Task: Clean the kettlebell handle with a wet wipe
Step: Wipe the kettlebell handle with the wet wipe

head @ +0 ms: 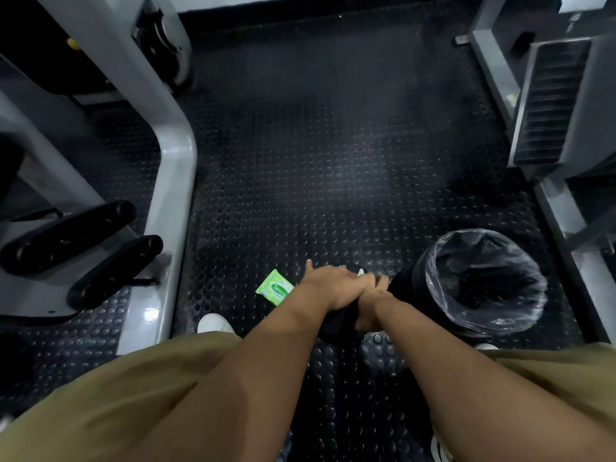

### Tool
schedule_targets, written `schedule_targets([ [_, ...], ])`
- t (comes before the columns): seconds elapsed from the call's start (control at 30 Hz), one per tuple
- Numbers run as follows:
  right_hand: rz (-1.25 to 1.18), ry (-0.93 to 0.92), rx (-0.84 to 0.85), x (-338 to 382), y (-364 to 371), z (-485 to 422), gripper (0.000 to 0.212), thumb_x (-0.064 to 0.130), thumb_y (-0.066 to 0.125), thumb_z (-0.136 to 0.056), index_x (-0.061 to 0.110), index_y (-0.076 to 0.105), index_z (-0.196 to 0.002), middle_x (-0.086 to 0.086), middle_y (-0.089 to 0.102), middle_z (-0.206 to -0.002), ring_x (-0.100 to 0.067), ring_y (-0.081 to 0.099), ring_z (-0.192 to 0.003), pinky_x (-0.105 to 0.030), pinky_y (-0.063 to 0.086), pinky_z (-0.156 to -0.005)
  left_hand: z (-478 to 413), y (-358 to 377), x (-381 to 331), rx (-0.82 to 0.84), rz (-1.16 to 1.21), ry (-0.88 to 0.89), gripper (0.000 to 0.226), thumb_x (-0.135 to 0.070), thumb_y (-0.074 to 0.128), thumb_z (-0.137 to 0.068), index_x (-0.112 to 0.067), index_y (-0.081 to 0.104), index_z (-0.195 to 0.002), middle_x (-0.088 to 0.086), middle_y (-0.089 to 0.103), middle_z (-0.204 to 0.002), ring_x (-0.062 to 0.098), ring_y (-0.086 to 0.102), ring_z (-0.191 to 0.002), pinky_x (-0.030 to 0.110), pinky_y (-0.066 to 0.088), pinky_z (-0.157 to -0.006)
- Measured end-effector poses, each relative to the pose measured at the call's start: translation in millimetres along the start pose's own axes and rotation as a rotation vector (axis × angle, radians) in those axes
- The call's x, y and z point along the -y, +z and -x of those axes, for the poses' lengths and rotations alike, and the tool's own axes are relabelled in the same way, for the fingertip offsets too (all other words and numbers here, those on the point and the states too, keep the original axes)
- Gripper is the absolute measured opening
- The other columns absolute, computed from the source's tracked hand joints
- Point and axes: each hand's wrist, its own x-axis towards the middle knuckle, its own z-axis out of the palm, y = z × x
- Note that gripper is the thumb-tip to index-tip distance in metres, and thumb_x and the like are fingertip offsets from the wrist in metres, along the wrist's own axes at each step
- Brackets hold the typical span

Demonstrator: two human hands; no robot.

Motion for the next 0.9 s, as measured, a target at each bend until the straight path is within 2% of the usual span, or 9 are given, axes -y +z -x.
schedule_targets([
  [0.1, 0.049, -0.068, 0.016, 0, -2, 4, 0.101, 0.017, 0.069, -0.085, 0.025, 0.000, -0.160, -0.013, 0.001, -0.150, -0.030, 0.037, -0.135, -0.037, 0.050, -0.106, 1, 2, -8, 0.004, 0.022, 0.020, 0.063, -0.055, 0.018, -0.099, -0.031, 0.074, -0.115, 0.001, 0.070, -0.128, 0.023, 0.054, -0.131, 0.065, -0.006, -0.124],
  [0.2, 0.004, 0.004, -0.019, 1, 0, 0, 0.109, 0.014, 0.080, -0.074, 0.022, 0.005, -0.153, -0.011, 0.009, -0.142, -0.030, 0.050, -0.123, -0.037, 0.056, -0.096, 4, -2, 2, -0.025, 0.018, 0.005, 0.058, -0.051, 0.018, -0.104, -0.032, 0.072, -0.112, 0.002, 0.070, -0.128, 0.024, 0.054, -0.131, 0.063, -0.003, -0.125],
  [0.27, -0.013, 0.035, -0.026, 3, 1, 1, 0.105, 0.010, 0.082, -0.070, 0.025, 0.011, -0.146, -0.009, 0.011, -0.139, -0.031, 0.055, -0.116, -0.036, 0.058, -0.090, 4, -8, 13, -0.037, -0.017, -0.032, 0.058, -0.051, 0.019, -0.104, -0.029, 0.073, -0.107, 0.005, 0.070, -0.126, 0.026, 0.056, -0.129, 0.062, -0.002, -0.125],
  [0.33, 0.002, 0.035, -0.031, 4, 1, 2, 0.101, 0.010, 0.082, -0.071, 0.026, 0.013, -0.143, -0.009, 0.010, -0.140, -0.031, 0.055, -0.116, -0.037, 0.058, -0.091, 0, -11, 24, -0.026, -0.067, -0.072, 0.057, -0.052, 0.019, -0.103, -0.025, 0.068, -0.096, 0.007, 0.070, -0.121, 0.027, 0.057, -0.125, 0.063, -0.001, -0.125],
  [0.5, -0.003, 0.022, -0.023, 1, 2, -1, 0.098, 0.013, 0.082, -0.071, 0.024, 0.014, -0.140, -0.010, 0.010, -0.142, -0.033, 0.055, -0.119, -0.038, 0.056, -0.094, -7, -10, 18, -0.008, -0.140, -0.045, 0.066, -0.054, 0.019, -0.101, -0.019, 0.073, -0.116, 0.007, 0.068, -0.127, 0.026, 0.055, -0.129, 0.064, -0.002, -0.125],
  [0.7, -0.028, 0.015, -0.004, -1, 2, -3, 0.108, 0.016, 0.081, -0.073, 0.023, 0.004, -0.148, -0.009, 0.009, -0.142, -0.030, 0.053, -0.122, -0.038, 0.053, -0.100, -4, -5, -5, 0.009, -0.048, 0.030, 0.064, -0.055, 0.019, -0.102, -0.030, 0.074, -0.121, 0.002, 0.069, -0.131, 0.024, 0.053, -0.132, 0.063, -0.001, -0.125],
  [0.77, 0.000, 0.018, -0.024, 1, 2, -3, 0.103, 0.017, 0.082, -0.071, 0.023, 0.010, -0.145, -0.010, 0.011, -0.140, -0.033, 0.055, -0.120, -0.038, 0.055, -0.095, -1, -6, 4, -0.016, -0.030, 0.028, 0.059, -0.052, 0.021, -0.104, -0.029, 0.075, -0.111, 0.001, 0.070, -0.128, 0.024, 0.055, -0.130, 0.063, 0.002, -0.125],
  [0.83, 0.023, 0.032, -0.026, 2, 2, -1, 0.101, 0.016, 0.083, -0.071, 0.025, 0.012, -0.142, -0.010, 0.010, -0.141, -0.034, 0.055, -0.119, -0.038, 0.057, -0.092, -2, -9, 18, -0.029, -0.037, -0.003, 0.054, -0.052, 0.022, -0.104, -0.029, 0.069, -0.092, 0.003, 0.071, -0.119, 0.025, 0.057, -0.125, 0.062, 0.003, -0.125],
  [0.9, 0.039, 0.045, -0.017, 3, 2, -1, 0.101, 0.015, 0.083, -0.072, 0.025, 0.012, -0.142, -0.010, 0.008, -0.144, -0.034, 0.055, -0.120, -0.038, 0.056, -0.092, -3, -12, 30, -0.029, -0.045, -0.046, 0.053, -0.054, 0.023, -0.103, -0.027, 0.065, -0.084, 0.002, 0.068, -0.108, 0.024, 0.058, -0.121, 0.061, 0.003, -0.125],
])
